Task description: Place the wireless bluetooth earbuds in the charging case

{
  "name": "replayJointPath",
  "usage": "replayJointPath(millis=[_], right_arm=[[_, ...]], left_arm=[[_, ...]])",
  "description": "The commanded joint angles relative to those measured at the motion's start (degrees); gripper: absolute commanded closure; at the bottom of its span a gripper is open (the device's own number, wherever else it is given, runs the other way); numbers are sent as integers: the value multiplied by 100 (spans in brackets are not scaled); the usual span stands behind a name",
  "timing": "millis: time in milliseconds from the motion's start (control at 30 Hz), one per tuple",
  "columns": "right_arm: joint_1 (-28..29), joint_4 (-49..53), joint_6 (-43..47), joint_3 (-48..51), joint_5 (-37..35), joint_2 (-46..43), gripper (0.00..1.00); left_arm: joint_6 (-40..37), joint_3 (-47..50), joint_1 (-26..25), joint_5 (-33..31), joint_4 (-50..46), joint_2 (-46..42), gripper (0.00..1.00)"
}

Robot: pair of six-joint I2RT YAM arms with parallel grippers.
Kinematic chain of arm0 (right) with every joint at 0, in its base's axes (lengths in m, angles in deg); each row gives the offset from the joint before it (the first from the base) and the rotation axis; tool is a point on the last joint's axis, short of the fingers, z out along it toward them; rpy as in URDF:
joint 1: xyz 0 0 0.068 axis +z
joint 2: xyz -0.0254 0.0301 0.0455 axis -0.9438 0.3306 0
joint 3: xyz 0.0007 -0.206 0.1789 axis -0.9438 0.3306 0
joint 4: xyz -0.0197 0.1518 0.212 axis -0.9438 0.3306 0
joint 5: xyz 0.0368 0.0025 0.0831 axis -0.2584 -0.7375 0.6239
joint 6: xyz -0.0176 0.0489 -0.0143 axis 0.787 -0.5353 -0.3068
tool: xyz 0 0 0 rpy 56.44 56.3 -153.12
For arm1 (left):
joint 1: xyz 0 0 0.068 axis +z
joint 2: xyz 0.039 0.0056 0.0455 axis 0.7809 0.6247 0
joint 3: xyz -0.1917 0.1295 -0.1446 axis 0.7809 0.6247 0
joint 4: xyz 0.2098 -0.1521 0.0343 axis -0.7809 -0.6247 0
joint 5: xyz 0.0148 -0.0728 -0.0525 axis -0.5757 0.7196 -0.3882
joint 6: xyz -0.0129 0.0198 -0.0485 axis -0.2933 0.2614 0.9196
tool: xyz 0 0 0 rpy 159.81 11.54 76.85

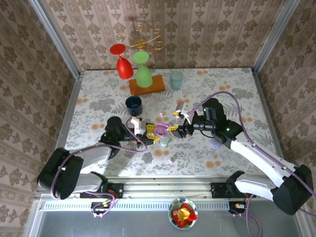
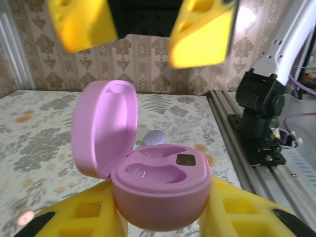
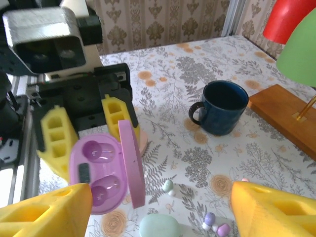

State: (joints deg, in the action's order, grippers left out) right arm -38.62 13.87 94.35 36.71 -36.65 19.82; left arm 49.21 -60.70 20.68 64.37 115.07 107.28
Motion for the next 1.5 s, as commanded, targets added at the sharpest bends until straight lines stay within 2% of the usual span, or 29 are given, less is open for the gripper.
replayJointPath(millis=[0,167,200,433,667,800,1067,1167,1300,1467], right_arm=[[-17,-300,-790,158,98,-250,24],[-17,-316,-2504,502,-589,-415,26],[-17,-153,-2804,536,-738,-439,27],[211,341,-3940,1084,-1215,-562,29],[1002,-10,-4640,1726,-1976,-16,31],[1526,65,-4533,1630,-2320,498,40],[2274,259,-4485,1290,-3065,1523,49],[2066,118,-4832,1193,-3085,1611,52],[1212,-587,-5276,1262,-2230,1598,56],[395,-365,-5384,665,-1842,2097,62]], left_arm=[[-96,108,152,-360,380,-110,74],[-155,261,414,-718,645,-124,74],[-98,289,604,-767,721,-122,74],[76,434,934,-1057,1282,-18,75],[-88,487,1233,-1164,1200,-3,75],[-159,504,1261,-1202,1164,-17,75],[-202,538,1281,-1188,1156,-54,75],[-237,548,1286,-1202,1155,-52,75],[-269,583,1288,-1200,1155,-87,75],[-336,609,1295,-1197,1030,-178,75]])
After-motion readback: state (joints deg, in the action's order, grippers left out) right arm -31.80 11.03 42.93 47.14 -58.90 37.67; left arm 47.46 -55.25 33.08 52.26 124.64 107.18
